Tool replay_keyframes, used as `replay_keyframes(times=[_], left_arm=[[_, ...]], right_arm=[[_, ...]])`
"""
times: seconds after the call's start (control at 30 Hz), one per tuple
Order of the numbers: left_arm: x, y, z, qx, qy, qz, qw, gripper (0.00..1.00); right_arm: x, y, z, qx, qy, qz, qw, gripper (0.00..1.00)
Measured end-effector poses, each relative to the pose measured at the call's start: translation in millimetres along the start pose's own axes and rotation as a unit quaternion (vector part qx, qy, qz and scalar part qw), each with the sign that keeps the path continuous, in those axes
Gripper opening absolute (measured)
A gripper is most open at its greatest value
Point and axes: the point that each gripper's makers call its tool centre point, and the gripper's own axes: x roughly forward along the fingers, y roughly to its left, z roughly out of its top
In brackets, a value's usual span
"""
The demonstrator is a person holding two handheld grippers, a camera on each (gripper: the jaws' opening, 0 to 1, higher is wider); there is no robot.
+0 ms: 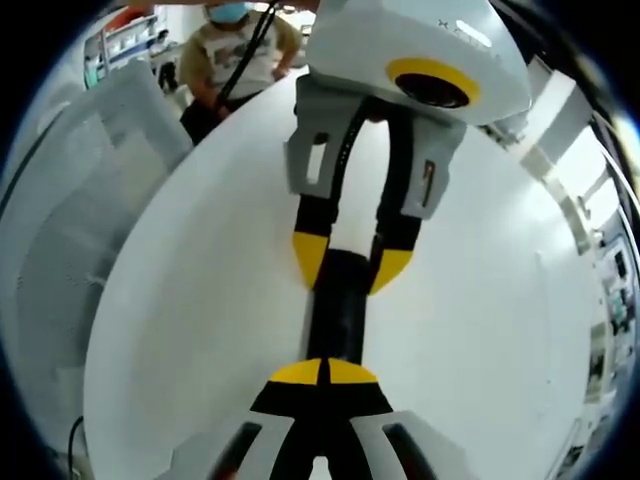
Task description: Press the specified remote control buttons in sequence, fully releasing each button before pressing the next.
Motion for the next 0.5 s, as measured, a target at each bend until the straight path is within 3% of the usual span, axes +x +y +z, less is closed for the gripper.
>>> replay_keyframes(times=[0.5], left_arm=[[0.3, -0.5, 0.3, -0.001, 0.0, 0.001, 1.0, 0.24]], right_arm=[[-1.5, 1.1, 0.6, 0.005, 0.0, -0.005, 1.0, 0.0]])
